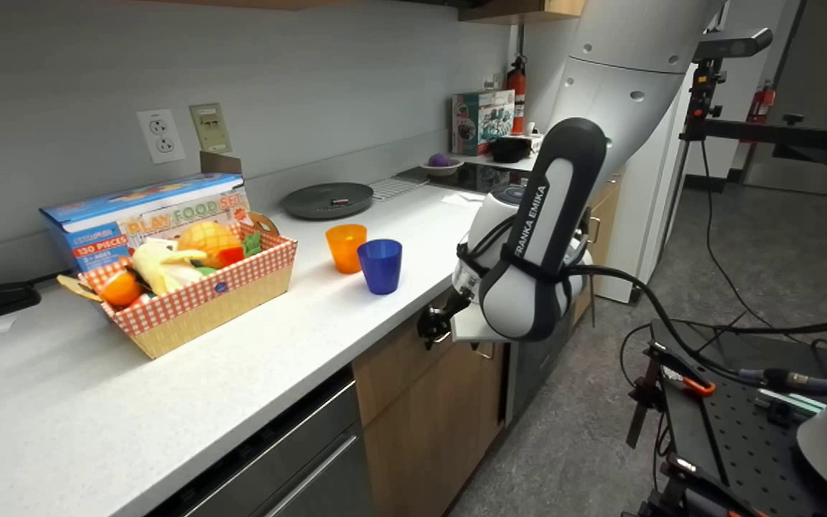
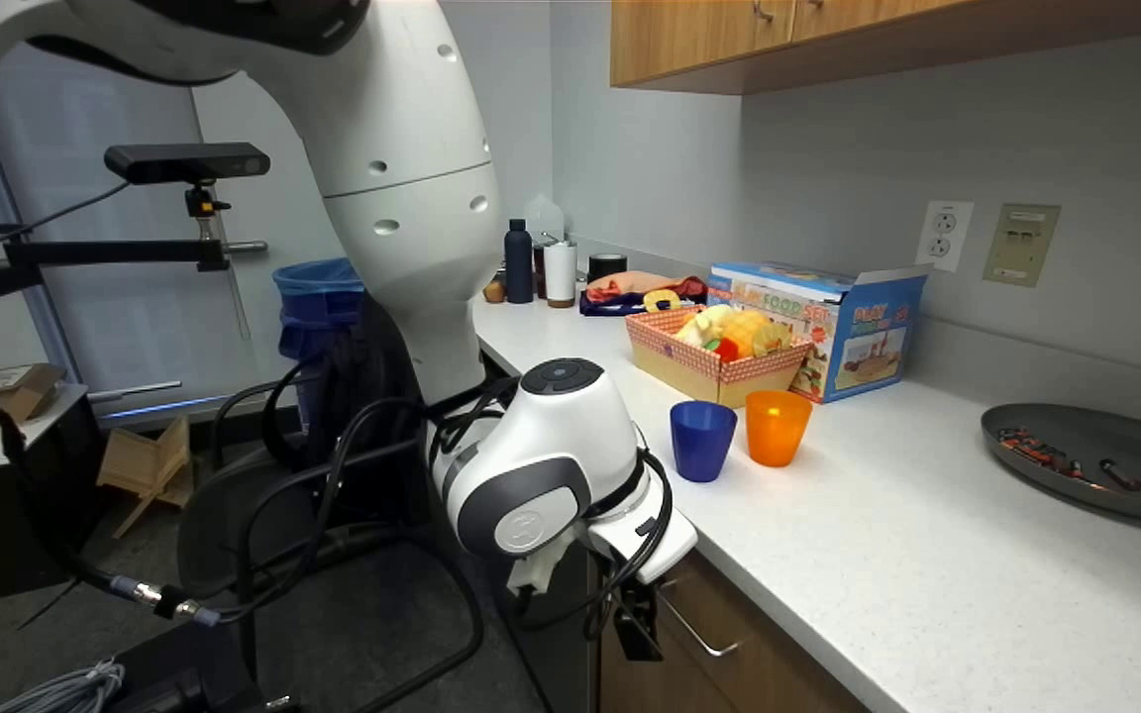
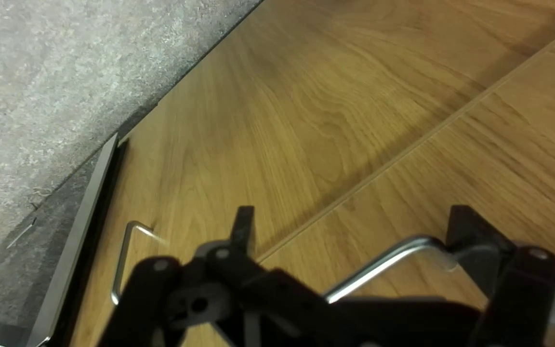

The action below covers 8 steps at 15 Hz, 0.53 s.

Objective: Open the drawer, put the blue cup inside it, and then close it

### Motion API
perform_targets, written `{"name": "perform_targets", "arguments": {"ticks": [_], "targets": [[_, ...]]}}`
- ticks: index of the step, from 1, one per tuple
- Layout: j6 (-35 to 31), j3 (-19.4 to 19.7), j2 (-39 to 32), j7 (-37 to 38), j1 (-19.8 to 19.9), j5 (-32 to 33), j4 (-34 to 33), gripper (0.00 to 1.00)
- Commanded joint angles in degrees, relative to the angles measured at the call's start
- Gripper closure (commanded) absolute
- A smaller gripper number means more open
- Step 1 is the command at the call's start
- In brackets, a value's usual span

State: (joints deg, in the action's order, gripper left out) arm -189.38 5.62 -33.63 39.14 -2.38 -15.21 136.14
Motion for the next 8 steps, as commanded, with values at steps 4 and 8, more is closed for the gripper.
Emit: {"name": "perform_targets", "arguments": {"ticks": [4,8], "targets": [[1.2,-2.0,4.5,-3.5,2.3,-3.8,3.0,0.00],[2.2,-0.8,7.9,-4.6,1.6,-4.3,5.0,0.00]]}}
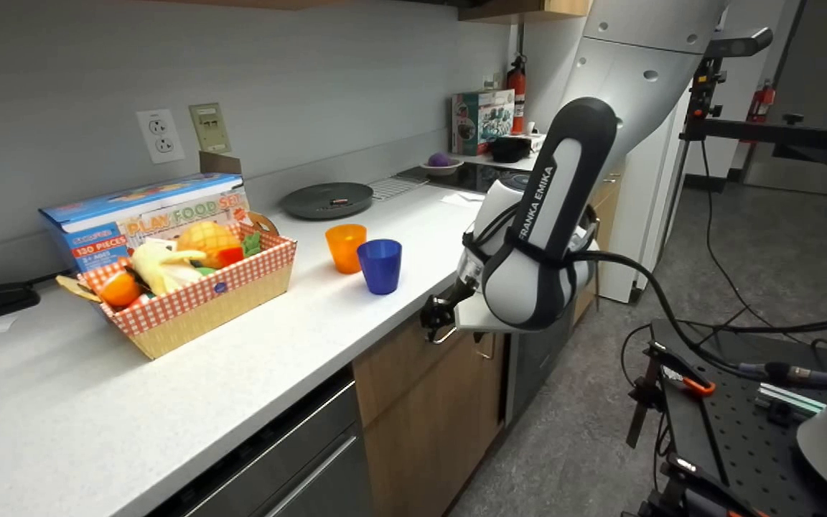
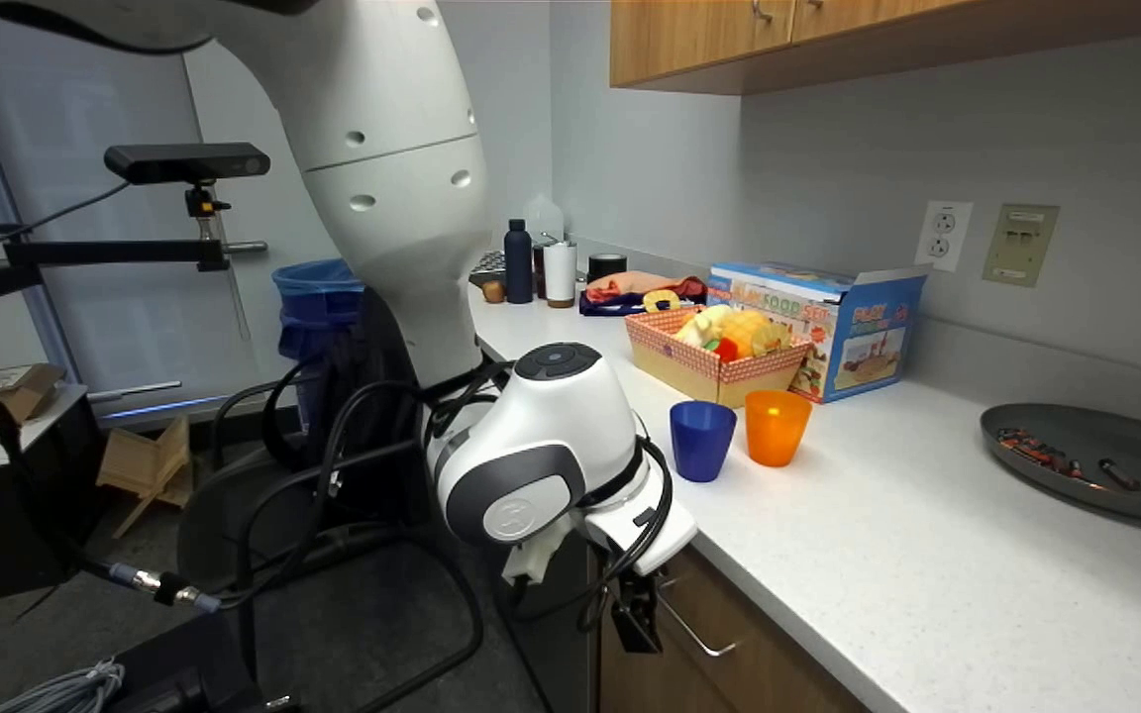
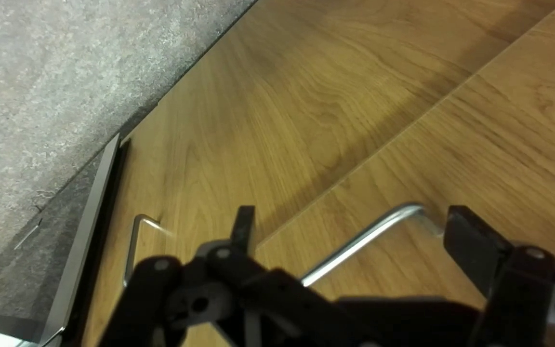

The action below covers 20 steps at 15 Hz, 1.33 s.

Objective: Open the drawer, put the blue cup inside it, and then close it

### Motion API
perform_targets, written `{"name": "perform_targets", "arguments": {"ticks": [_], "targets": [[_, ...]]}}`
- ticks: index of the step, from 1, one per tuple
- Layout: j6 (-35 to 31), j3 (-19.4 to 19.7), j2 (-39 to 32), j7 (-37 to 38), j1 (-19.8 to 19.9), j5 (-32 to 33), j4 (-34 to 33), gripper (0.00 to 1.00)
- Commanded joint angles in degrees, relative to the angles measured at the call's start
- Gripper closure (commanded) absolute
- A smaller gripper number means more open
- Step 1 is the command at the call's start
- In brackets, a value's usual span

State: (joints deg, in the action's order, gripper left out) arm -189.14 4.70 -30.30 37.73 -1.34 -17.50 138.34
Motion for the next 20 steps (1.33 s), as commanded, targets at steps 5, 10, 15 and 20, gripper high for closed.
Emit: {"name": "perform_targets", "arguments": {"ticks": [5,10,15,20], "targets": [[1.8,0.9,5.2,-3.6,0.7,-3.4,4.2,0.00],[1.2,0.1,3.1,-4.2,3.5,-3.5,3.8,0.00],[0.9,-0.1,1.6,-4.6,7.1,-3.7,2.6,0.00],[0.3,-1.5,0.5,-2.6,10.2,-1.6,0.8,0.00]]}}
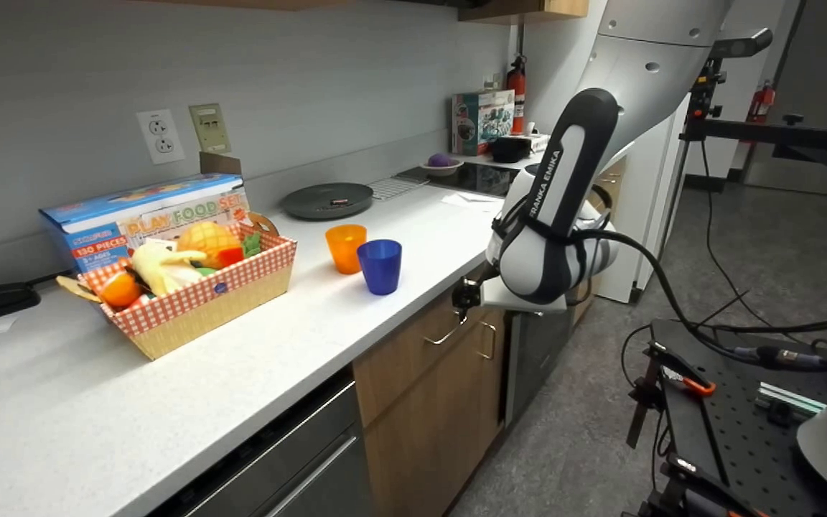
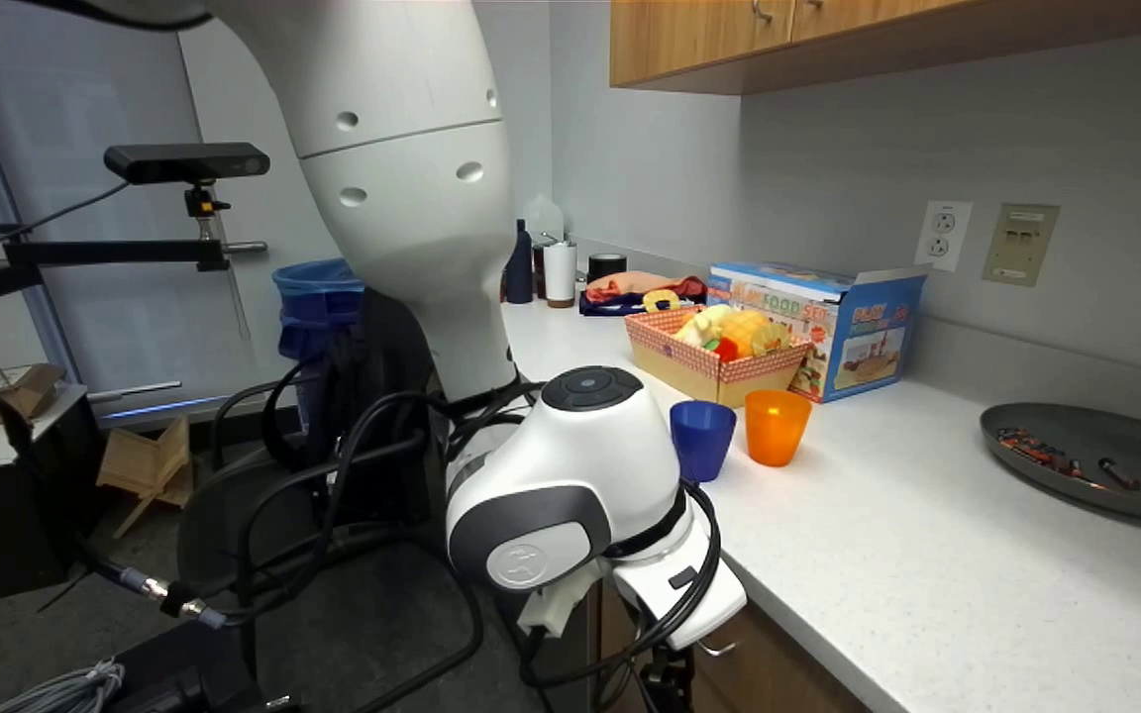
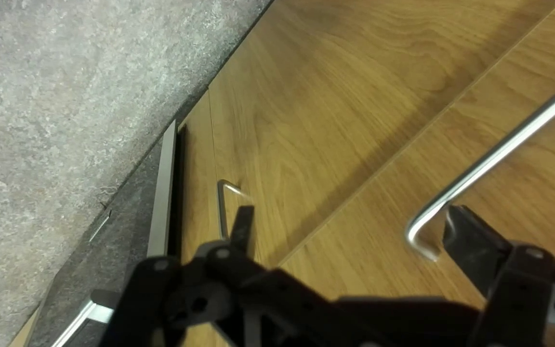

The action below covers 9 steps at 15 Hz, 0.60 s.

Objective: Open the drawer, put the blue cup inside it, and then close it

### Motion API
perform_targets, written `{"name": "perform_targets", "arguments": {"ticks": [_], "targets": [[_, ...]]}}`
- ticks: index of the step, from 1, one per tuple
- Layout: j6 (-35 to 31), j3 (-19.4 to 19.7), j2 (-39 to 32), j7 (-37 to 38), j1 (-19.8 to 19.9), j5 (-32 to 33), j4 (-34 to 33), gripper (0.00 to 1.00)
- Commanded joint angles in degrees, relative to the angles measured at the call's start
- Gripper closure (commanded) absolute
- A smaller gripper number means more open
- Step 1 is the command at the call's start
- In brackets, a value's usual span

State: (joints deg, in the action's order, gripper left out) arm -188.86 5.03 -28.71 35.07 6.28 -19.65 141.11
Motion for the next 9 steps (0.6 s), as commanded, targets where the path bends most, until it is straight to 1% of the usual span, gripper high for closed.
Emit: {"name": "perform_targets", "arguments": {"ticks": [1,8,9], "targets": [[0.1,-2.4,-1.4,0.2,3.2,0.5,-2.5,0.00],[0.2,-6.8,-4.9,0.9,6.7,0.3,-5.5,0.00],[0.5,-7.3,-5.3,-0.8,6.6,-1.8,-6.1,0.00]]}}
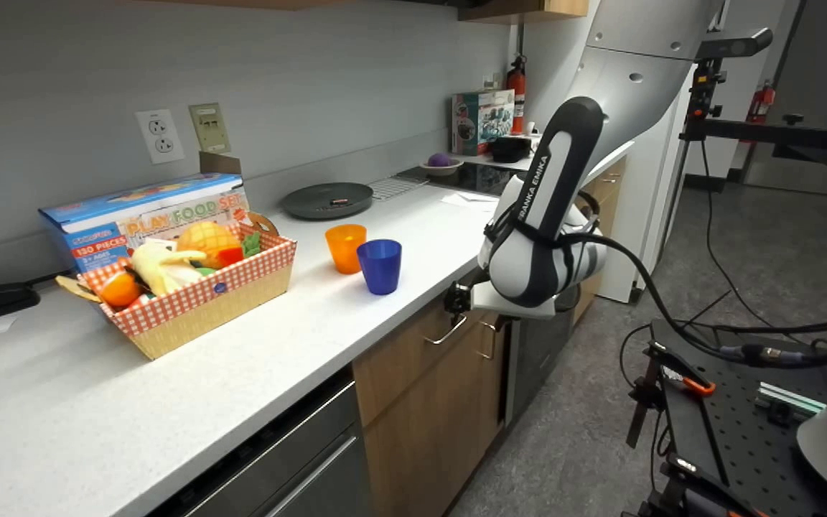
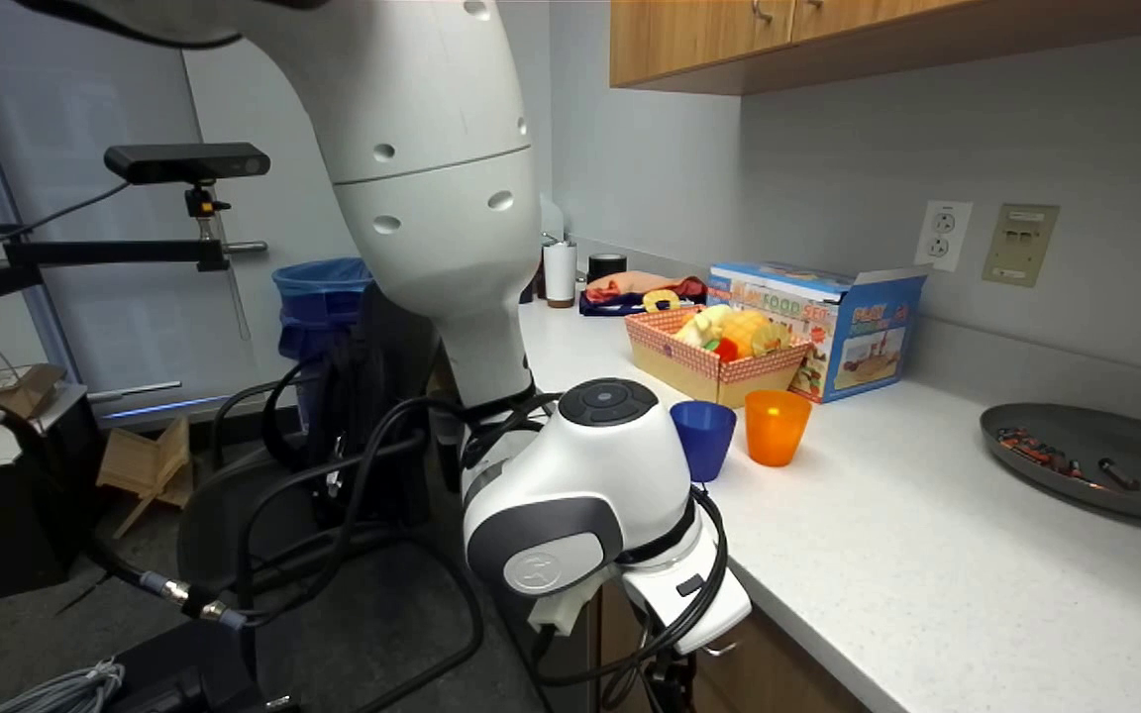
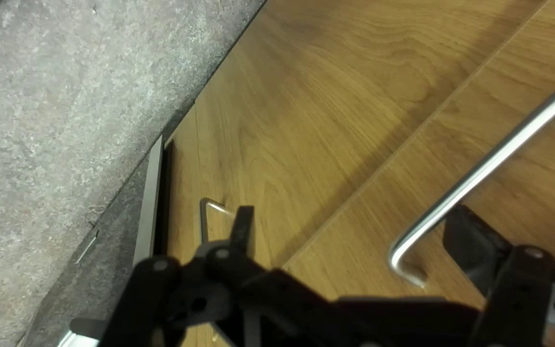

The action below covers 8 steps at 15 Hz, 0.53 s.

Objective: Open the drawer, put the blue cup inside it, and then close it

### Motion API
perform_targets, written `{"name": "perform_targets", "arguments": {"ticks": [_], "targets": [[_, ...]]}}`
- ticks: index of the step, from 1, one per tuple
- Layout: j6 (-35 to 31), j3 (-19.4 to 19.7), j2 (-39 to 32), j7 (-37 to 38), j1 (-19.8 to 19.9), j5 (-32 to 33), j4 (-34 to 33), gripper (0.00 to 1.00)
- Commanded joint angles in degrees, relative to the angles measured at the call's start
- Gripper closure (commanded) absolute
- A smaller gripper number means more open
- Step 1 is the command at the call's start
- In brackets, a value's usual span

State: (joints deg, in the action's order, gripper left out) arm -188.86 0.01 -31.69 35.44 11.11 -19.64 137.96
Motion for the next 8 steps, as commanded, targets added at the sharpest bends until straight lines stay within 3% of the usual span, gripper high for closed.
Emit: {"name": "perform_targets", "arguments": {"ticks": [1,5,8], "targets": [[0.5,-2.5,-2.7,-1.1,1.9,-2.1,-3.2,0.00],[1.1,-2.5,-1.4,-1.3,1.6,-2.5,-1.8,0.00],[1.2,-4.8,0.2,0.6,3.0,-1.2,1.1,0.00]]}}
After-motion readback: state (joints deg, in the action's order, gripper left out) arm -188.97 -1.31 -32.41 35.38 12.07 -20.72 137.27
